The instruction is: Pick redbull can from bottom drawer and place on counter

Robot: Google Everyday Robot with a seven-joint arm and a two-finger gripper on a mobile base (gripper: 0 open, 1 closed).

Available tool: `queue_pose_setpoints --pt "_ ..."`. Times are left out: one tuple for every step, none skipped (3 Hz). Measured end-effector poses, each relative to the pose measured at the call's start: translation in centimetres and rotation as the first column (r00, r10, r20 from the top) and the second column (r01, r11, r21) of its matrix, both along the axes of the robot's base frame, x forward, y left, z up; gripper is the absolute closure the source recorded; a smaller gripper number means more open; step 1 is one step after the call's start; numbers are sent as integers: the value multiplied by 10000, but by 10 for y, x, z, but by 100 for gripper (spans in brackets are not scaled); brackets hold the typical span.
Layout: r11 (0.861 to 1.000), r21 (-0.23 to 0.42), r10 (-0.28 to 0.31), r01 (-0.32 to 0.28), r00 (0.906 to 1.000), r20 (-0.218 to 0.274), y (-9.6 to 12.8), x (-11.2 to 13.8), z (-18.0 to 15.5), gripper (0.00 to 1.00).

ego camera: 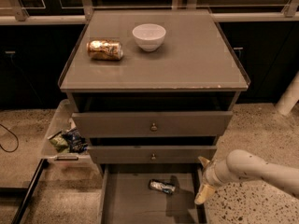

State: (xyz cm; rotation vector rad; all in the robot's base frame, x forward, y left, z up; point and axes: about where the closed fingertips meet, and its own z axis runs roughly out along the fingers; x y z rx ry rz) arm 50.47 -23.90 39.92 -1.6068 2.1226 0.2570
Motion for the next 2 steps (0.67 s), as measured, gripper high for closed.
queue_pose_setpoints --pt "9974 563 -433 446 9988 -235 11 -2 -61 0" --pt "9924 1050 -616 638 9978 -239 24 -1 -107 0"
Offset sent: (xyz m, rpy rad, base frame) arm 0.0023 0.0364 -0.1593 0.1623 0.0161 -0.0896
